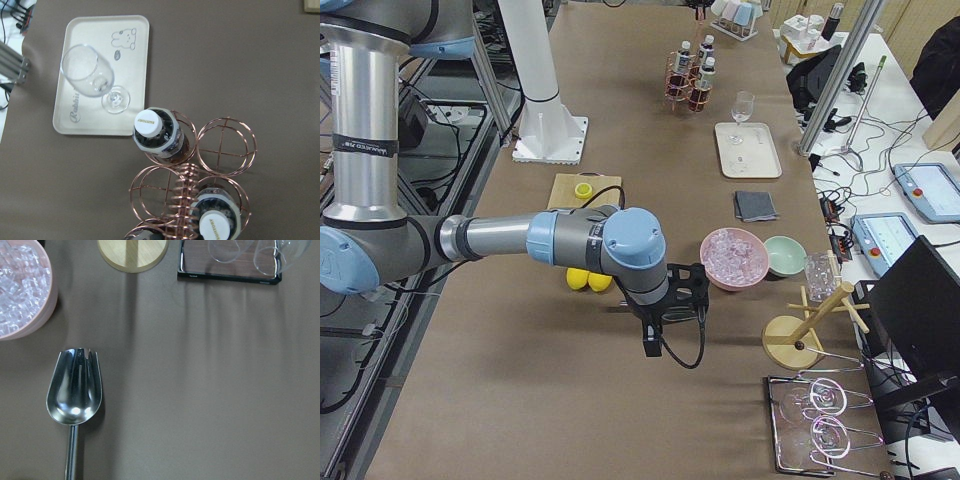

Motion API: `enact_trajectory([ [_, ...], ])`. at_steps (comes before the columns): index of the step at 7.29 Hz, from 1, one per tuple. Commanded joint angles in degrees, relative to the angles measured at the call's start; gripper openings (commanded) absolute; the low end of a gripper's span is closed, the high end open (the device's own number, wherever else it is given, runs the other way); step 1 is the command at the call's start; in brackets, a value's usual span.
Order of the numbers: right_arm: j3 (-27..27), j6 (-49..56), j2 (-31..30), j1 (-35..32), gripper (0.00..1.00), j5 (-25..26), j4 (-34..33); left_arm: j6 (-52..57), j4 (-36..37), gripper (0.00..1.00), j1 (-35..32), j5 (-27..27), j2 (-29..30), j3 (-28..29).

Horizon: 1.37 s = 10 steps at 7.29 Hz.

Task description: Take tea from basket to plate

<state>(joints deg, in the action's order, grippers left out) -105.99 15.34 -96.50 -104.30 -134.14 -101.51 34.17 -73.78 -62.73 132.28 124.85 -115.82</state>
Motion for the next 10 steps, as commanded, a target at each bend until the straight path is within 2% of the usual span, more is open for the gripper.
enact_trajectory([
  [1,-5.70,-5.88,3.48,6.00,1.00,-0.59,0.00,-0.07,-6.25,0.00,7.77,-0.79,5.83,-0.11],
  [3,-10.18,-10.73,7.27,11.82,1.00,-0.86,0.18,-6.44,-8.49,0.00,12.17,-1.59,8.03,0.33],
  [5,-16.32,-16.21,7.64,17.44,1.00,-4.35,0.70,-8.50,-11.20,0.00,15.87,-6.74,9.27,0.77],
  [6,-18.88,-16.39,7.64,19.82,1.00,-4.55,3.92,-14.34,-11.56,0.00,18.06,-8.60,9.71,0.86],
  [7,-18.90,-17.35,7.38,21.06,1.00,-6.81,11.35,-18.31,-12.52,0.00,20.26,-11.06,10.06,1.04],
  [8,-18.81,-21.27,6.85,22.99,1.00,-7.01,21.00,-19.92,-12.97,0.00,21.41,-12.73,9.98,1.12],
  [10,-17.51,-23.86,4.32,26.51,1.00,-6.92,35.17,-21.25,-13.15,0.00,21.86,-12.75,9.45,1.12],
])
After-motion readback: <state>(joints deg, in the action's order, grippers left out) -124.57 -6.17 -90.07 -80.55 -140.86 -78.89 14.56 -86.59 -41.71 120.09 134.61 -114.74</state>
